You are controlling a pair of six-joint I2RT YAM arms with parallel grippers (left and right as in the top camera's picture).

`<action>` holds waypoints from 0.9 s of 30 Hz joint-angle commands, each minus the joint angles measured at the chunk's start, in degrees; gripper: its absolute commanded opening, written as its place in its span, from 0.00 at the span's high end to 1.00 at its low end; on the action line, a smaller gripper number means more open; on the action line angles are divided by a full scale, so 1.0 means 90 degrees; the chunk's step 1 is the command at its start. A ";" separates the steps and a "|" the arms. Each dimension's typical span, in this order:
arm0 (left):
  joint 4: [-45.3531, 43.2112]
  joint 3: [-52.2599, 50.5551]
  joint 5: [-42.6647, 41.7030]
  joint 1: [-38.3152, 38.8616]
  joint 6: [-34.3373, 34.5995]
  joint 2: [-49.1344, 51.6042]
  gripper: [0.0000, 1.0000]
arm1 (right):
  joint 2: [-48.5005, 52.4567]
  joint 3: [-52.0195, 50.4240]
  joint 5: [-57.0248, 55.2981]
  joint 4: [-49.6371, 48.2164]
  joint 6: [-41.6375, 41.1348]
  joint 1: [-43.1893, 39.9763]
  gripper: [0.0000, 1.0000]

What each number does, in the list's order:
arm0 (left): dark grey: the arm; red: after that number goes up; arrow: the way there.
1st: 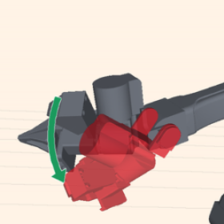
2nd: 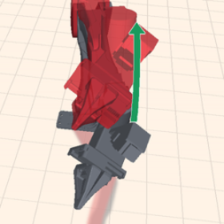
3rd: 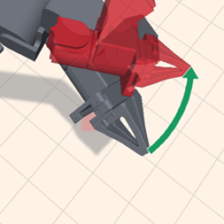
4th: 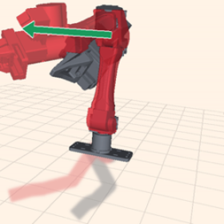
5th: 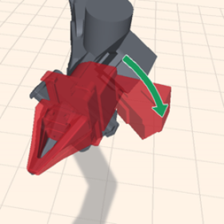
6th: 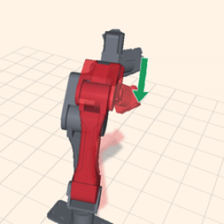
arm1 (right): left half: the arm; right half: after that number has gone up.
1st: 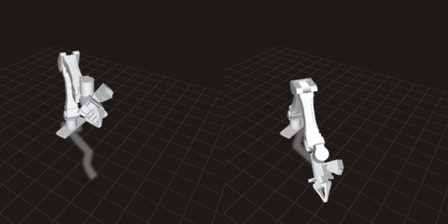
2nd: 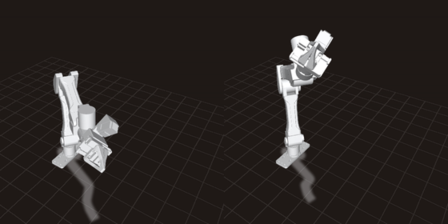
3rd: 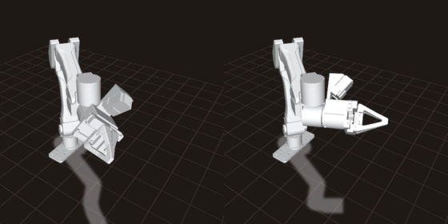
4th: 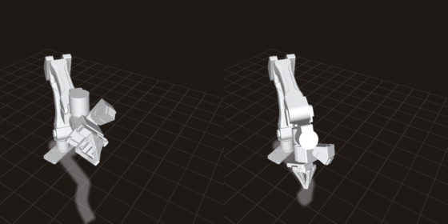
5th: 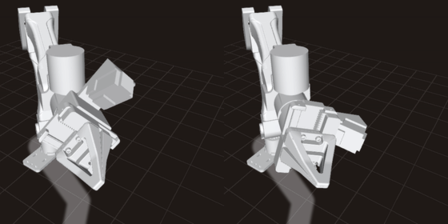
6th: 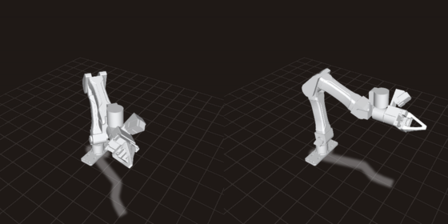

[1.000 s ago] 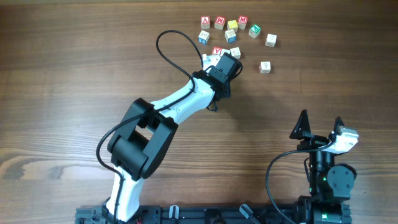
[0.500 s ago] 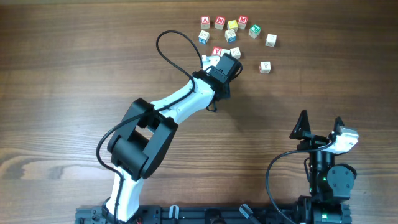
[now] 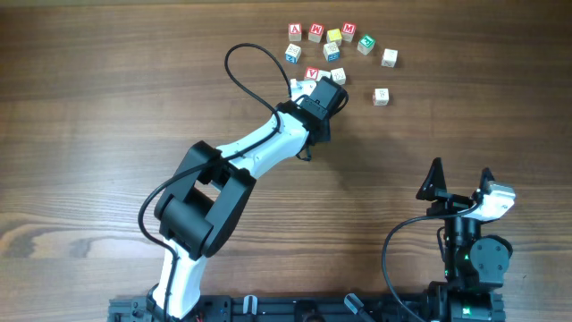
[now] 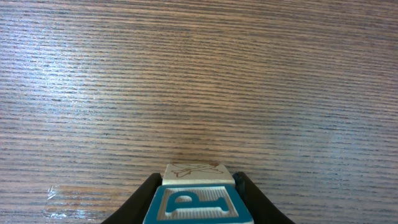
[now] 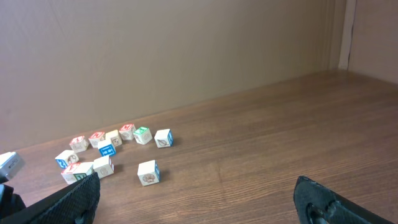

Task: Form a tower

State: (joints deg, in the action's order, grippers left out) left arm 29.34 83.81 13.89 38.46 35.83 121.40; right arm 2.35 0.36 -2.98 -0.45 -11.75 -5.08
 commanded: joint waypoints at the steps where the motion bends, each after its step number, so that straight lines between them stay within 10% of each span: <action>1: 0.0002 0.0058 0.0134 -0.0036 -0.0129 0.0051 0.70 | -0.0027 -0.0005 0.0061 -0.0019 -0.0046 -0.0027 0.00; 10: 0.0000 0.0058 0.0160 -0.0036 -0.0508 0.0051 0.69 | -0.0027 -0.0005 0.0061 -0.0019 -0.0044 -0.0027 0.00; 27: -0.0022 0.0058 0.0158 -0.0036 -0.0503 0.0051 0.34 | -0.0027 -0.0005 0.0058 -0.0019 -0.0044 -0.0027 0.00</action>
State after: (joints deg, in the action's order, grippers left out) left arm 29.32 83.81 14.17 38.46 31.77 121.40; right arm 2.35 0.36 -3.01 -0.45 -11.75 -5.08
